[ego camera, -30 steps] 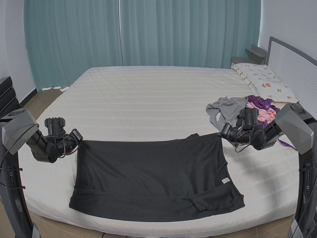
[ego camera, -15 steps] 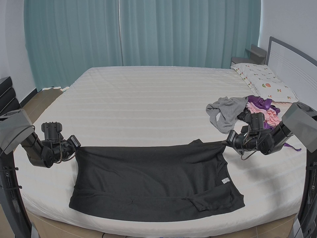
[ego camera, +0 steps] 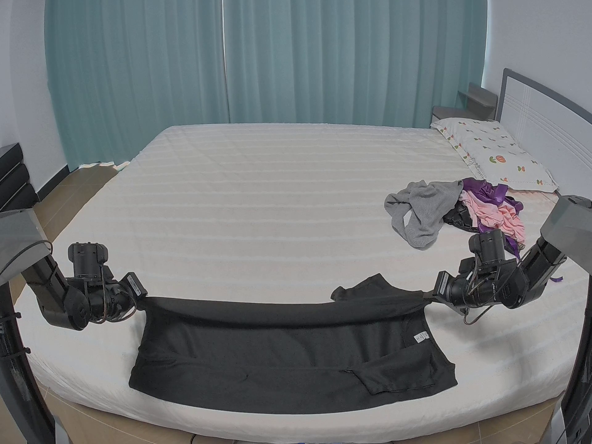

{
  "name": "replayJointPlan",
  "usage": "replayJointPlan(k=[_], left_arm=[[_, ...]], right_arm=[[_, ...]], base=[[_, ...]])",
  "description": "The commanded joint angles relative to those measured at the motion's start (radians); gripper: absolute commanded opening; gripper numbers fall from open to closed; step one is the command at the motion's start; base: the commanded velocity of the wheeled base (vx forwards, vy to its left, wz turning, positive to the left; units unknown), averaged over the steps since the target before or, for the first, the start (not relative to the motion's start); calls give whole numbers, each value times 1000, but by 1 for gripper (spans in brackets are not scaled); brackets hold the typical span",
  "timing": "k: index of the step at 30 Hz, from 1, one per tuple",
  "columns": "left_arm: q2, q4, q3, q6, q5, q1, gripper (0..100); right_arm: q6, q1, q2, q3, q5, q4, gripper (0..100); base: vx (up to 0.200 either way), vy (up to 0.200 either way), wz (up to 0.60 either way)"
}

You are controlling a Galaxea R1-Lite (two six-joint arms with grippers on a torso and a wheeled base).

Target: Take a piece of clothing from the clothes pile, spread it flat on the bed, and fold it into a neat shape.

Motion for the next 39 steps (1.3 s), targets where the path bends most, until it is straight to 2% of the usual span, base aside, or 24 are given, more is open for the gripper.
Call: replayJointPlan(k=[1, 6, 9, 30, 31, 32, 39], left_arm=[[-9, 1, 76, 1, -3, -4, 0], [-7, 2, 129, 41, -3, -4, 0], [0, 1, 156, 68, -5, -4, 0], [28, 1, 207, 70, -22, -7, 0], [28, -1, 210, 70, -20, -7, 0], [26, -1, 211, 71, -20, -7, 100], [8, -2, 222, 70, -22, -4, 100]], right_arm=[[-23, 9, -20, 78, -1, -1, 0], [-49, 12, -16, 113, -3, 1, 0], [-102, 12, 0, 135, -4, -1, 0], [-155, 13, 26, 158, -6, 4, 0], [-155, 15, 27, 158, -6, 3, 100], [-155, 16, 27, 158, -6, 1, 100], [-140, 6, -16, 147, 0, 1, 100]], base=[[0, 0, 0], [0, 0, 0], [0, 0, 0], [0, 0, 0], [0, 0, 0], [0, 0, 0], [0, 0, 0]])
